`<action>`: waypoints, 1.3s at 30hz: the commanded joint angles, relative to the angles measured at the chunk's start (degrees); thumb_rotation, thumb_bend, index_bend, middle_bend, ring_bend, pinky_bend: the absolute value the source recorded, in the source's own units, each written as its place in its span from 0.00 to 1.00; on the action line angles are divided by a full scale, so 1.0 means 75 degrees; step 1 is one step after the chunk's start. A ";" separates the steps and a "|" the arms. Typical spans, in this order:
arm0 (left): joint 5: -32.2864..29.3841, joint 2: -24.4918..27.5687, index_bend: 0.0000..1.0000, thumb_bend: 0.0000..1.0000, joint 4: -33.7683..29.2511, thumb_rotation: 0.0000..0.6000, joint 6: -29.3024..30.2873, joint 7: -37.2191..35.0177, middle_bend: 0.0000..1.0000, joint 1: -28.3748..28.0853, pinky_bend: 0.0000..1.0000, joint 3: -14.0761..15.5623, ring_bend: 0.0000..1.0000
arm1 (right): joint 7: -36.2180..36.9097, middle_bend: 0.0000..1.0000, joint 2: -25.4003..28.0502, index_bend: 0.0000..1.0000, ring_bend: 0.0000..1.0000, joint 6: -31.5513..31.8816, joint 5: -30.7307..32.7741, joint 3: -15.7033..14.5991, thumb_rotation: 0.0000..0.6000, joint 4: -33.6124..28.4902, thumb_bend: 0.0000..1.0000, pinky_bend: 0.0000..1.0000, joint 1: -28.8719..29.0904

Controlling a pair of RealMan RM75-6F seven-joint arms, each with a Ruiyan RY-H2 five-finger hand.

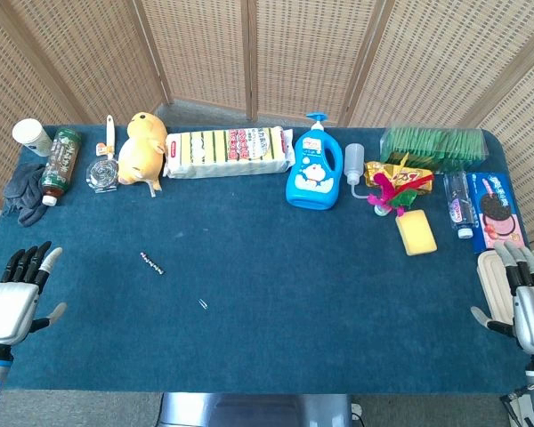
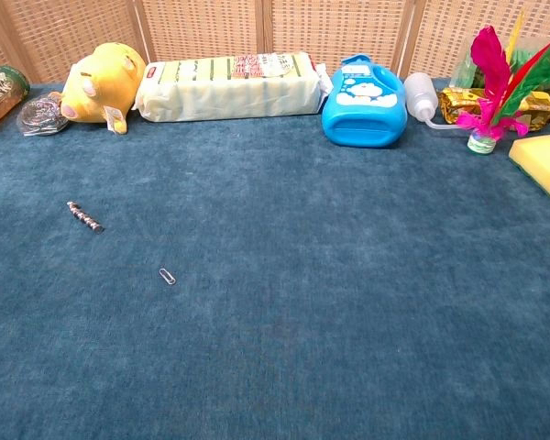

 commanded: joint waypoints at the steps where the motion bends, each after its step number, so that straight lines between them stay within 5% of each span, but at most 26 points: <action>1: -0.0013 0.0012 0.00 0.43 0.0011 1.00 -0.0013 -0.0035 0.00 0.0006 0.00 0.0009 0.00 | 0.0006 0.00 0.0005 0.00 0.00 -0.0004 -0.0004 -0.0001 1.00 -0.0004 0.07 0.00 0.0000; 10: 0.0101 -0.0069 0.08 0.43 0.0448 1.00 -0.0540 -0.0611 0.00 -0.0322 0.00 0.0032 0.00 | -0.0090 0.00 0.0017 0.00 0.00 -0.0031 -0.0055 -0.0050 1.00 -0.0030 0.07 0.00 -0.0001; 18: 0.0590 -0.0559 0.22 0.43 0.1800 1.00 -0.1852 -0.1173 0.00 -0.1611 0.00 -0.0183 0.00 | -0.0185 0.00 -0.0012 0.00 0.00 -0.0317 0.0201 0.0009 1.00 -0.0024 0.07 0.00 0.0112; 28: 0.0745 -0.1809 0.26 0.43 0.3622 1.00 -0.3017 -0.0444 0.00 -0.2774 0.00 -0.0278 0.00 | -0.0334 0.00 -0.0111 0.00 0.00 -0.0485 0.0475 0.0074 1.00 0.0132 0.07 0.00 0.0174; 39: 0.0559 -0.2608 0.32 0.46 0.4125 1.00 -0.3287 0.0465 0.00 -0.3201 0.00 -0.0349 0.00 | -0.0294 0.00 -0.0115 0.00 0.00 -0.0471 0.0475 0.0076 1.00 0.0152 0.07 0.00 0.0167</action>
